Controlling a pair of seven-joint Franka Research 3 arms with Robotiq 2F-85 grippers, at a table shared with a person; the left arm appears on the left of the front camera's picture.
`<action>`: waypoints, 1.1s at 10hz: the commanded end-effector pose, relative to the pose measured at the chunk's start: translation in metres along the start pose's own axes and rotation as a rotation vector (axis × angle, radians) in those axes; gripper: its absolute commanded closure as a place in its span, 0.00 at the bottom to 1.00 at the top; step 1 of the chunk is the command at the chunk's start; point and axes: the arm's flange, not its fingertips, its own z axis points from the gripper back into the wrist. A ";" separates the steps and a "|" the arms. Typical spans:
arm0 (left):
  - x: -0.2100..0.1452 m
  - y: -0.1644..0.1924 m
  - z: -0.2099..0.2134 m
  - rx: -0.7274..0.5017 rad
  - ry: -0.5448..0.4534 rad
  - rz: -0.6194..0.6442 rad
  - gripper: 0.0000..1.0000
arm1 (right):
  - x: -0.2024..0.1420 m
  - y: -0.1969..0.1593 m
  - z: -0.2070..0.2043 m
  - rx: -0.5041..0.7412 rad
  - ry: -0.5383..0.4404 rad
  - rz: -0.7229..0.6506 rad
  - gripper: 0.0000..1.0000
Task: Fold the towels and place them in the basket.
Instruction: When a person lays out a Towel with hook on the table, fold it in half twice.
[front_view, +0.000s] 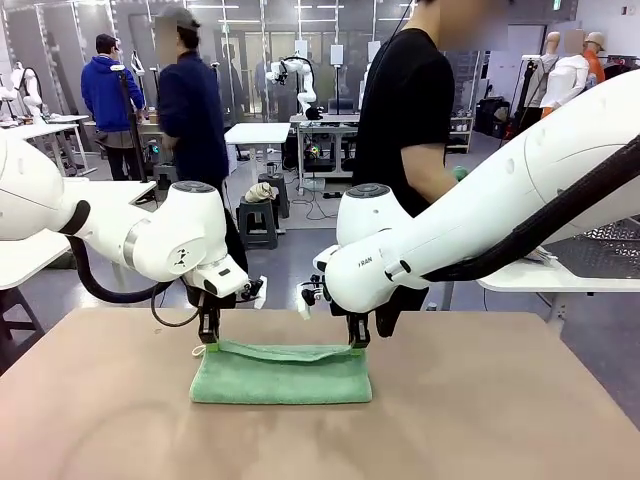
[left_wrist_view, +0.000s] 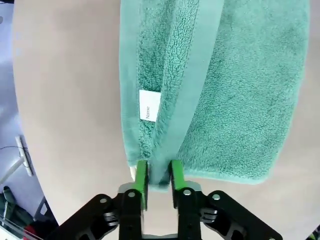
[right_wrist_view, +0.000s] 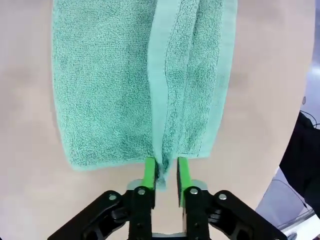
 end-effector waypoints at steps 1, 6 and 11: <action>-0.005 -0.003 0.003 0.047 -0.011 0.011 0.74 | -0.003 0.001 0.003 -0.041 -0.001 0.003 0.74; -0.028 -0.020 0.047 0.010 -0.110 -0.012 0.49 | -0.021 0.022 0.048 -0.026 -0.023 -0.088 0.36; -0.121 -0.074 0.136 -0.011 -0.397 0.007 0.49 | -0.040 0.100 0.129 0.047 -0.084 -0.518 0.36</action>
